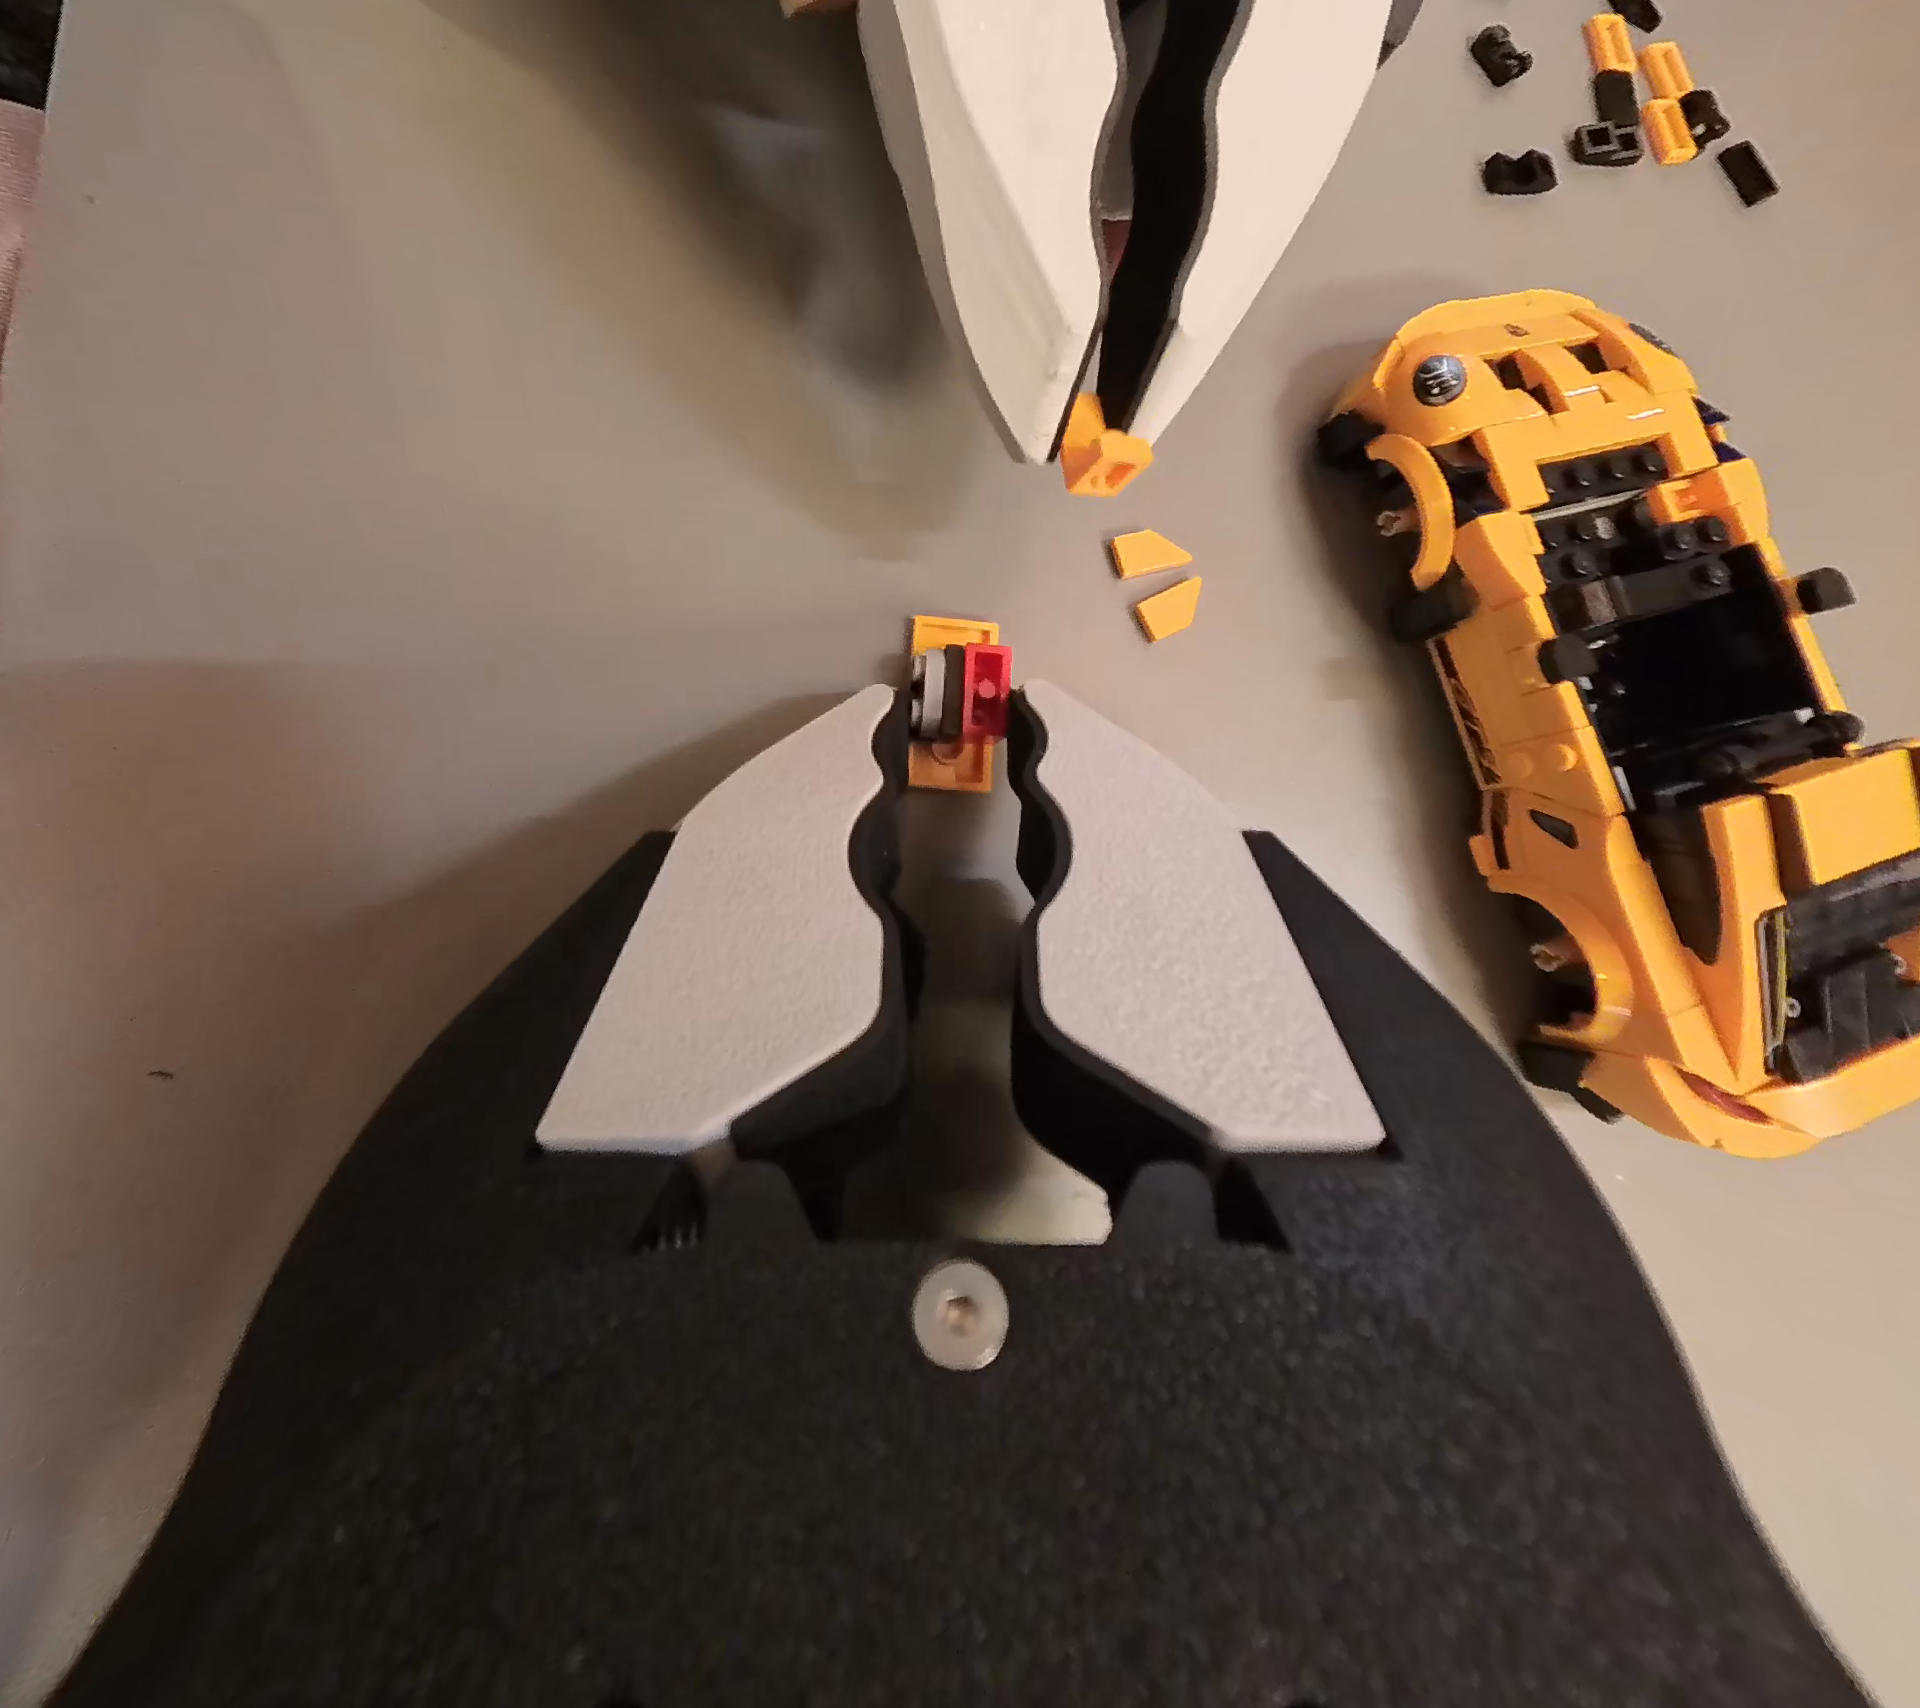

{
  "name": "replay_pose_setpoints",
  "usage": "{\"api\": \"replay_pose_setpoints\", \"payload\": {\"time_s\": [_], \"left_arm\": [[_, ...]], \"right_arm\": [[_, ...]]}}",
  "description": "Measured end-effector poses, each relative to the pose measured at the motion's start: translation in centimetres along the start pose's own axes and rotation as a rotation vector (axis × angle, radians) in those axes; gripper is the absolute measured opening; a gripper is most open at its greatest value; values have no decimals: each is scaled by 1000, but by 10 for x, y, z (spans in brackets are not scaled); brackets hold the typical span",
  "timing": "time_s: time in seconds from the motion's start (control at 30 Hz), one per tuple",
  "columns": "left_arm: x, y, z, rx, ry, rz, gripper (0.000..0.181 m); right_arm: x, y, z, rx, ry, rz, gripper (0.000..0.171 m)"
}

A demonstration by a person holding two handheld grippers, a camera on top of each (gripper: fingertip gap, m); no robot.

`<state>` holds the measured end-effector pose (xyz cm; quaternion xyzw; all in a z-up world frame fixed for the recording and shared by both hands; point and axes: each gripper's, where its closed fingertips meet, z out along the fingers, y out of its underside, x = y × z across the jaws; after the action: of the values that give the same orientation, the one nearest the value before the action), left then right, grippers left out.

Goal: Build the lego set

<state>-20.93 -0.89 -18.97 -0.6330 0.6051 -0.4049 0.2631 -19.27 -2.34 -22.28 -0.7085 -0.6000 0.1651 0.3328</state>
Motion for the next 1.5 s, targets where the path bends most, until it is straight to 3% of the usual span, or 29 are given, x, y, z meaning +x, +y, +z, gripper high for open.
{"api": "replay_pose_setpoints", "payload": {"time_s": [0.77, 1.5], "left_arm": [[-3, -4, -3, 36, 29, -56, 8], [-6, -10, -8, 90, 40, -103, 8]], "right_arm": [[0, 0, -1, 18, -22, 23, 24], [17, -22, -24, 252, -7, 136, 34]]}}
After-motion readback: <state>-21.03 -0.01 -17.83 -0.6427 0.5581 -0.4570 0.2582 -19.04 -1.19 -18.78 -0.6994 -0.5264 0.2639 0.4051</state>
